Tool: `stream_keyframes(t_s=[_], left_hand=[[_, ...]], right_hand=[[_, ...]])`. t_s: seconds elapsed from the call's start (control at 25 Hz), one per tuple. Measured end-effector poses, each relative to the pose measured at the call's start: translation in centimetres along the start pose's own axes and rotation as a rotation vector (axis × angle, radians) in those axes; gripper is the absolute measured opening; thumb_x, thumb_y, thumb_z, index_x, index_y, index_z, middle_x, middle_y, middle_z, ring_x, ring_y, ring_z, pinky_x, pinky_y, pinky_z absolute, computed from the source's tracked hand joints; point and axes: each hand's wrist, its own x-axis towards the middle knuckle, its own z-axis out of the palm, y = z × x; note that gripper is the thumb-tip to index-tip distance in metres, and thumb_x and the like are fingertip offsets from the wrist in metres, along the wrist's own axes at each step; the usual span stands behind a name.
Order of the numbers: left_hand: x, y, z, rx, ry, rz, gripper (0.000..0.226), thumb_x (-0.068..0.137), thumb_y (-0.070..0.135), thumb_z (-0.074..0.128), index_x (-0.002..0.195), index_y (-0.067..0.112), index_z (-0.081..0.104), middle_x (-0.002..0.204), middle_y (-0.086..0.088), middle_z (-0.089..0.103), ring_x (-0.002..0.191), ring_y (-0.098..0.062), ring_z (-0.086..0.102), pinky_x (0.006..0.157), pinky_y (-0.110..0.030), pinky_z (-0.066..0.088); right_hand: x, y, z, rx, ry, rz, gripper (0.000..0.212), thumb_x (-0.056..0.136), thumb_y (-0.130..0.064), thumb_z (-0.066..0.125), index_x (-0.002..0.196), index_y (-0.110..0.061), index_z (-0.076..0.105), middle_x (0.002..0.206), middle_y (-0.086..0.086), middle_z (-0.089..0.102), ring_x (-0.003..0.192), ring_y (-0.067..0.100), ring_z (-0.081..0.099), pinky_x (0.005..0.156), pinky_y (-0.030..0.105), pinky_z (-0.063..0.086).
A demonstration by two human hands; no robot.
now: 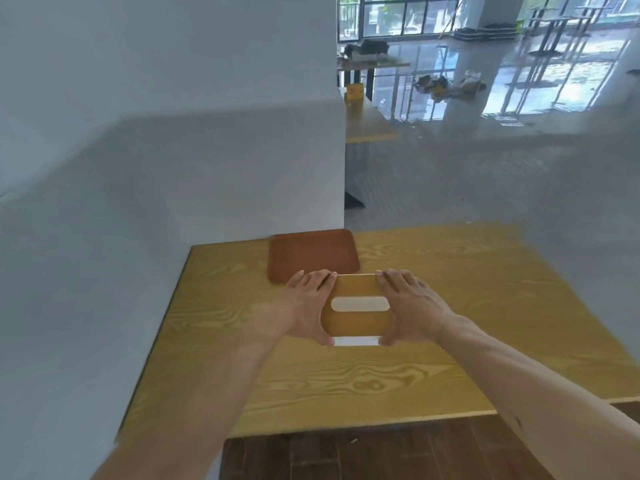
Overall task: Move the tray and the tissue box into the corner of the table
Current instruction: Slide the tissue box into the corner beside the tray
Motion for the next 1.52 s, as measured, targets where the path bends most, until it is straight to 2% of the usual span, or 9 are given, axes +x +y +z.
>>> stream_keyframes(t_s=[0.16,0.4,0.68,1.12,1.52], left_hand=[[-4.6,-6.3,0.6,-0.030,-0.015,-0.098,0.136,0.063,0.072,0.071,0.157,0.018,-0.010,0.165,0.001,-0.003,0.150,-0.020,-0.004,0.118,-0.039,-0.009],[-10.2,-15.3,2.2,-0.040,-0.059,-0.195,0.135,0.061,0.075,0.069,0.156,0.021,-0.010,0.165,0.000,0.001,0.150,-0.026,0.003,0.122,-0.046,0.003],[-14.3,-22.3,4.4,-0.055,-0.095,-0.219,0.132,0.065,0.072,0.070,0.157,0.019,-0.009,0.166,-0.003,-0.001,0.151,-0.026,0.002,0.123,-0.046,0.001],[-13.2,-27.8,6.9,-0.110,-0.092,-0.275,0.133,0.061,0.070,0.072,0.157,0.019,-0.004,0.165,-0.005,0.006,0.150,-0.026,0.010,0.122,-0.044,0.005],[-7.1,-30.8,8.2,-0.133,-0.168,-0.369,0.134,0.060,0.064,0.078,0.157,0.017,-0.002,0.164,-0.008,0.007,0.149,-0.027,0.012,0.121,-0.044,0.008]], right_hand=[[4.0,-6.6,0.4,0.001,0.003,-0.092,0.139,0.059,-0.070,0.078,0.161,-0.011,0.002,0.165,0.004,0.013,0.151,0.026,0.008,0.125,0.039,0.013],[9.1,-15.9,1.9,0.022,-0.010,-0.179,0.137,0.058,-0.069,0.077,0.160,-0.012,0.005,0.165,0.004,0.015,0.151,0.026,0.009,0.124,0.038,0.014],[12.9,-23.5,4.2,0.016,-0.037,-0.223,0.134,0.056,-0.068,0.079,0.158,-0.011,0.013,0.160,0.005,0.021,0.148,0.027,0.016,0.123,0.038,0.018],[19.0,-26.1,5.7,0.003,-0.101,-0.282,0.135,0.058,-0.068,0.080,0.159,-0.010,0.010,0.160,0.005,0.021,0.146,0.028,0.018,0.124,0.040,0.018],[26.4,-23.6,7.9,0.031,-0.149,-0.333,0.135,0.061,-0.069,0.078,0.160,-0.010,0.007,0.162,0.005,0.020,0.148,0.028,0.017,0.125,0.042,0.014]])
